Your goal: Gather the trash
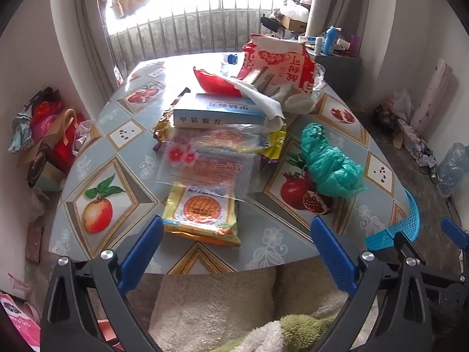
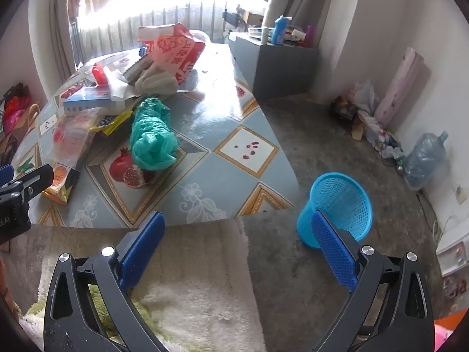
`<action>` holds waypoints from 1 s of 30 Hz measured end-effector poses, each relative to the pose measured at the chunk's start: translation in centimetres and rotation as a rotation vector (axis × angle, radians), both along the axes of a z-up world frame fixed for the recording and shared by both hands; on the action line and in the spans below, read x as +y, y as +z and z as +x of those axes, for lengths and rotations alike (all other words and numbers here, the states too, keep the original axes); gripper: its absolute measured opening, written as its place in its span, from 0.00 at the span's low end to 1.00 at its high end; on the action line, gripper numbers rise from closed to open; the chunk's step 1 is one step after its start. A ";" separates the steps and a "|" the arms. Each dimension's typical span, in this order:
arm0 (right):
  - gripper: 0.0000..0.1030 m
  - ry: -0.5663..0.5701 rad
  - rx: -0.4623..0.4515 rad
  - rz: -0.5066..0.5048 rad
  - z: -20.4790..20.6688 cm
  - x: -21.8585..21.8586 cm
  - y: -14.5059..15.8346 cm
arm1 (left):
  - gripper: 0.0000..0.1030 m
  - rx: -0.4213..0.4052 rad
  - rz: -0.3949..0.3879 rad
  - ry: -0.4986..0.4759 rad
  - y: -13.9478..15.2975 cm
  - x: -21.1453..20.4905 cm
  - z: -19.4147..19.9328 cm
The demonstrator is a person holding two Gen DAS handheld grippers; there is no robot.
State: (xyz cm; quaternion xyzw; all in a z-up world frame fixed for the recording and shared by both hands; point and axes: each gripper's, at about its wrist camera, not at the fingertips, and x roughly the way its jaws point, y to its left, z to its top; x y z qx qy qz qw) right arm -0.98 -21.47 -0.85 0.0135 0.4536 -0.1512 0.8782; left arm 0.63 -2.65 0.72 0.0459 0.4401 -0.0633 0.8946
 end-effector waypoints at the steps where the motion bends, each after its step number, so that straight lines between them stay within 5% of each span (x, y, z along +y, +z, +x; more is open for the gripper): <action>1: 0.92 -0.002 0.001 -0.001 -0.1 -0.2 0.1 | 0.96 -0.001 -0.003 -0.007 0.0 -0.2 -0.1; 30: 0.92 -0.012 -0.017 -0.010 -0.1 -1.4 1.0 | 0.96 -0.015 0.033 0.098 0.4 1.8 0.1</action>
